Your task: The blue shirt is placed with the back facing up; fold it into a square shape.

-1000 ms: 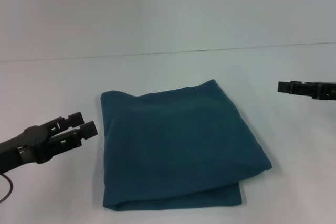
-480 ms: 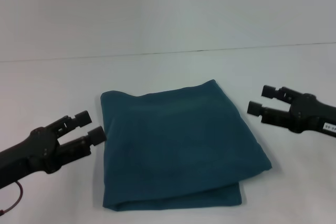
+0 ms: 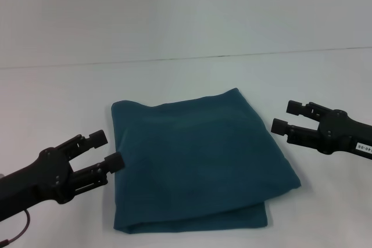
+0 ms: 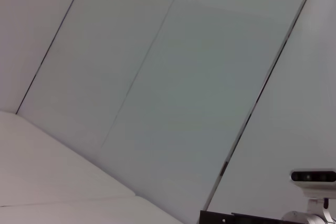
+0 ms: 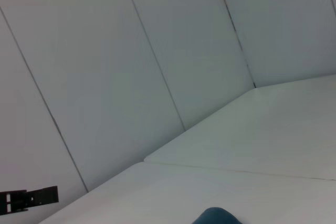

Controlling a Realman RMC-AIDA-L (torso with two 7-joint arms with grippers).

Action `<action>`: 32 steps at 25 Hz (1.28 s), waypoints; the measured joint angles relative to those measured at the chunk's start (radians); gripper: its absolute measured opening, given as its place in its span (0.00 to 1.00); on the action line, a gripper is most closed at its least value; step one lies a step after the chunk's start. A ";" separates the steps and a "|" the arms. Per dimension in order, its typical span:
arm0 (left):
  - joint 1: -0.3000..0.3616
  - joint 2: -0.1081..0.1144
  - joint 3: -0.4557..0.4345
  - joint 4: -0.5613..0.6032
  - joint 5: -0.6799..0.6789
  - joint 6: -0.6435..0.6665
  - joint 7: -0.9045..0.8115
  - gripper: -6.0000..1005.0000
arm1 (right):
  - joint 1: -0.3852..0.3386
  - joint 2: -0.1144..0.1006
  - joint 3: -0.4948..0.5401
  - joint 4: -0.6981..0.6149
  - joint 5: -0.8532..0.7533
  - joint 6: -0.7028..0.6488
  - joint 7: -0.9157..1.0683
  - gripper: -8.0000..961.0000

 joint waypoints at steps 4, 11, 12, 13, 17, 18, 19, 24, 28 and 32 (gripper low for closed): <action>0.000 0.001 0.006 -0.007 0.001 0.001 0.003 0.87 | 0.005 0.002 -0.005 0.001 -0.003 -0.004 -0.002 0.95; 0.000 0.001 0.017 -0.009 0.004 0.002 0.004 0.87 | 0.007 0.004 -0.036 0.001 -0.004 -0.018 -0.002 0.95; 0.000 0.001 0.024 -0.009 0.006 0.002 0.005 0.87 | 0.007 0.003 -0.043 0.001 -0.004 -0.018 -0.002 0.95; 0.000 0.001 0.037 -0.009 0.008 0.002 0.005 0.87 | 0.007 0.001 -0.058 0.001 -0.004 -0.018 -0.002 0.95; -0.004 0.002 0.082 -0.006 0.015 -0.009 0.005 0.87 | 0.007 -0.005 -0.113 0.001 -0.004 -0.018 0.005 0.95; -0.005 0.002 0.088 -0.007 0.016 -0.012 0.005 0.87 | 0.008 -0.006 -0.129 0.001 -0.004 -0.018 0.007 0.95; -0.007 0.002 0.095 -0.007 0.022 -0.018 0.004 0.87 | 0.009 -0.007 -0.151 0.001 -0.005 -0.019 0.010 0.95; -0.021 0.003 0.120 -0.010 0.072 -0.043 -0.004 0.87 | 0.031 -0.013 -0.249 0.001 -0.029 -0.017 0.055 0.95; -0.024 0.002 0.150 -0.011 0.091 -0.073 -0.026 0.87 | 0.056 -0.007 -0.255 0.001 -0.099 -0.007 0.087 0.95; -0.024 0.001 0.163 -0.013 0.092 -0.090 -0.031 0.87 | 0.063 -0.002 -0.252 0.001 -0.108 0.006 0.092 0.95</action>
